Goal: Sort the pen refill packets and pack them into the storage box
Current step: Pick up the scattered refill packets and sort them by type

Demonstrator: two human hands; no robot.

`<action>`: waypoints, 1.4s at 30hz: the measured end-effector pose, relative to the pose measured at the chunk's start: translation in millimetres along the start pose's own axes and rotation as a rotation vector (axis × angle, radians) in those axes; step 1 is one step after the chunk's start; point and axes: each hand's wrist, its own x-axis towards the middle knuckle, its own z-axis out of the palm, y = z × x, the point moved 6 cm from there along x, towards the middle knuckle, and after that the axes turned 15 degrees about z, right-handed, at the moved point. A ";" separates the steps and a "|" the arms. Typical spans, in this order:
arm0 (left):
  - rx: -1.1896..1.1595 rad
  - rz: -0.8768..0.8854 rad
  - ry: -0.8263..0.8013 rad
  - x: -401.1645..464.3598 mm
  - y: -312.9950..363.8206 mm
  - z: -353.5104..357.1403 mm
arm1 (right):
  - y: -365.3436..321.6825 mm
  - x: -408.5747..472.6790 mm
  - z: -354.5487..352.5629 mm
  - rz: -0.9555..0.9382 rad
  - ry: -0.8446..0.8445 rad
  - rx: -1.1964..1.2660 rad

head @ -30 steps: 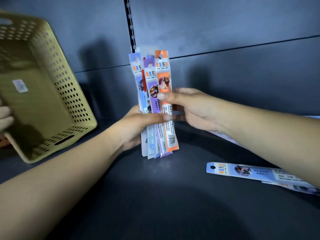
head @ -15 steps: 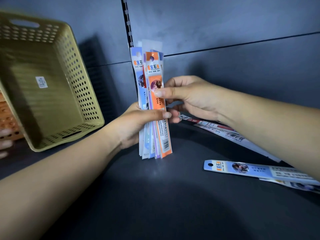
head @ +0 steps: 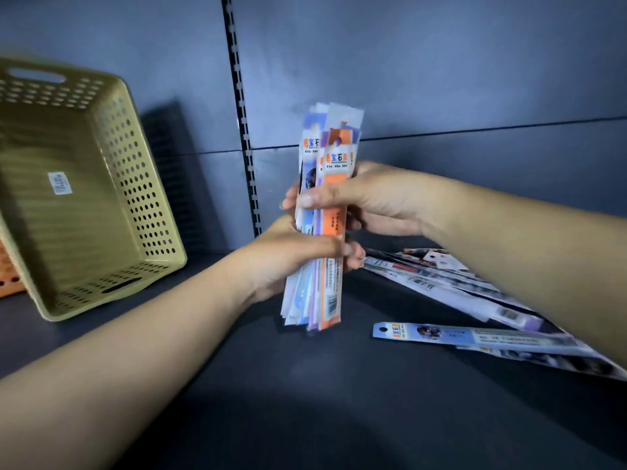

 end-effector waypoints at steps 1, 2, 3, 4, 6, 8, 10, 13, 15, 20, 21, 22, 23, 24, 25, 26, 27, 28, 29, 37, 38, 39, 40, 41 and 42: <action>-0.021 0.012 -0.012 2.3 5.4 6.5 | -6.5 -7.6 -3.2 -0.020 0.042 0.007; -0.043 0.022 -0.028 4.2 10.9 15.6 | -12.5 -17.1 -7.6 -0.036 0.092 0.030; -0.054 0.028 -0.041 5.9 15.3 24.4 | -16.1 -26.2 -12.7 -0.045 0.154 0.066; -0.045 0.028 -0.059 7.2 19.0 34.2 | -18.3 -35.7 -18.1 -0.043 0.225 0.104; 0.038 0.044 -0.109 7.8 24.1 53.5 | -18.8 -55.9 -27.1 -0.025 0.369 0.153; 0.120 0.068 -0.175 4.5 28.0 72.7 | -15.8 -77.2 -34.2 -0.005 0.486 0.202; 0.166 0.068 -0.196 -0.9 28.3 88.5 | -13.1 -100.7 -40.8 -0.005 0.571 0.260; 0.129 0.107 -0.210 -7.0 33.6 114.6 | -7.1 -132.5 -44.9 0.046 0.605 0.300; 0.058 0.100 -0.202 -9.4 36.7 134.5 | -3.1 -152.5 -44.9 0.087 0.574 0.311; 0.019 0.070 -0.286 -17.7 42.1 190.9 | 17.3 -206.0 -50.3 0.162 0.485 0.224; 0.000 0.063 -0.328 -18.7 43.3 204.0 | 21.5 -216.7 -54.5 0.178 0.491 0.192; -0.023 0.050 -0.370 -19.7 44.7 221.0 | 26.1 -230.1 -62.1 0.194 0.507 0.160; -0.036 0.042 -0.408 -20.3 45.9 238.2 | 30.2 -243.4 -71.1 0.211 0.528 0.134; -0.039 0.035 -0.441 -19.8 46.1 256.6 | 34.8 -257.6 -81.7 0.224 0.548 0.117; -0.048 0.018 -0.470 -18.8 44.8 274.5 | 39.5 -271.8 -92.5 0.237 0.570 0.109; -0.075 -0.010 -0.490 -17.3 41.1 289.8 | 44.8 -283.9 -103.2 0.251 0.589 0.113; -0.111 -0.056 -0.497 -14.3 36.3 309.2 | 50.7 -300.7 -116.6 0.266 0.614 0.120; -0.145 -0.110 -0.490 -10.8 29.9 328.4 | 57.3 -317.3 -131.0 0.283 0.637 0.119; -0.156 -0.152 -0.469 -4.7 23.2 347.6 | 63.0 -334.3 -147.0 0.305 0.650 0.103; 0.040 -0.145 -0.311 71.4 -25.5 485.4 | 122.8 -435.7 -276.9 0.496 0.760 -0.020; 0.076 -0.110 -0.292 80.6 -29.0 499.3 | 132.5 -444.8 -290.9 0.518 0.759 -0.006; 0.119 -0.082 -0.257 90.2 -32.1 509.9 | 142.3 -451.8 -304.6 0.543 0.740 0.027; 0.157 -0.061 -0.212 100.3 -36.6 514.6 | 149.7 -455.0 -315.2 0.563 0.715 0.067; 0.190 -0.039 -0.177 107.0 -38.1 513.9 | 153.6 -454.4 -319.1 0.578 0.698 0.096; 0.228 -0.013 -0.158 114.6 -41.0 517.1 | 157.9 -453.9 -325.2 0.586 0.686 0.110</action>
